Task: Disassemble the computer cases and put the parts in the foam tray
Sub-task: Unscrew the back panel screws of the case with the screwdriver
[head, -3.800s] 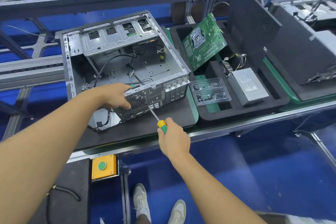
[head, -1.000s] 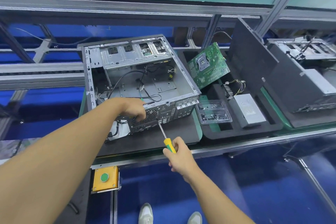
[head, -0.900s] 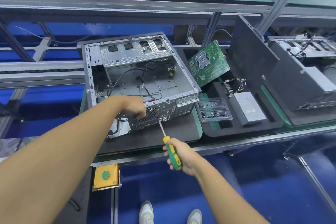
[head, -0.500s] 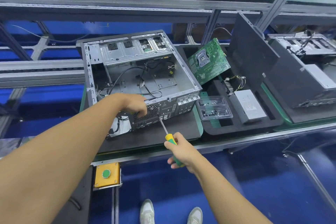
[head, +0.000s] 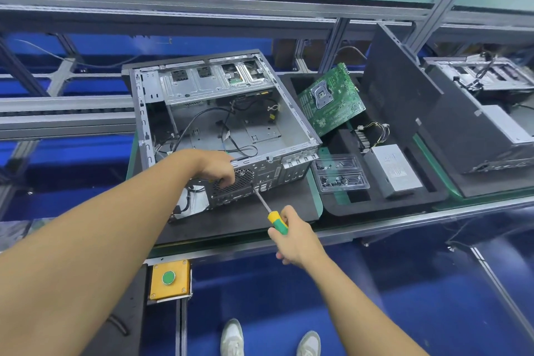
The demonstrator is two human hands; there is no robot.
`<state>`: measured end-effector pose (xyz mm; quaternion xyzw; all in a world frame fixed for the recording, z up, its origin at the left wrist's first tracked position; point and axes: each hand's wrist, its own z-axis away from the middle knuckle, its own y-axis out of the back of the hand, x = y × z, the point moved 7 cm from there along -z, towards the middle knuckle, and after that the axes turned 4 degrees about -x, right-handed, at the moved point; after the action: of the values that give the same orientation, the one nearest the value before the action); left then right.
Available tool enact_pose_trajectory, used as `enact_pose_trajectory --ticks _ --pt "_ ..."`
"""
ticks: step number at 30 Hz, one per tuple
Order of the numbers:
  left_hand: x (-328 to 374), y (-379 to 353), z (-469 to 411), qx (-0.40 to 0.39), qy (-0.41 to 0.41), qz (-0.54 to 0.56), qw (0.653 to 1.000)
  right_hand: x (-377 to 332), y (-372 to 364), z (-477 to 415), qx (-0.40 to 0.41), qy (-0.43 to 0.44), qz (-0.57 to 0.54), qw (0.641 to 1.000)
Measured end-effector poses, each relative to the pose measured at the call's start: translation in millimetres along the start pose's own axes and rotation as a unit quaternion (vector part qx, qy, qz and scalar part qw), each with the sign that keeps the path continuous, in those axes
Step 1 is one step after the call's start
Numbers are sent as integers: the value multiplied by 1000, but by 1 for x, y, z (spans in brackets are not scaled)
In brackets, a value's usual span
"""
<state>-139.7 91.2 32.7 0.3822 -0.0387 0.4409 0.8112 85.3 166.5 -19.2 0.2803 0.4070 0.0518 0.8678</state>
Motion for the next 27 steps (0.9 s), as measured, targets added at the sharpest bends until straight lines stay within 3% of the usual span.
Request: enact_pose_trajectory --ticks 3,5,11,18,23,27 --pt "-1 0 1 -2 3 -4 1000 3 -15 2 -112 -97 -206 967" --pt "-1 -1 0 -1 4 -4 1000 5 -17 3 -149 -131 -247 948" --pt "-3 -1 -4 -3 0 -21 1000 4 -13 1 -44 -54 -216 974" --pt "-2 0 0 0 2 -17 1000 4 -22 2 -117 -122 -260 951" --pt "-2 2 0 2 6 -7 1000 8 -15 -3 -51 -52 -253 965" --pt "-5 1 -2 1 15 -2 1000 5 -17 -3 -70 -81 -236 966"
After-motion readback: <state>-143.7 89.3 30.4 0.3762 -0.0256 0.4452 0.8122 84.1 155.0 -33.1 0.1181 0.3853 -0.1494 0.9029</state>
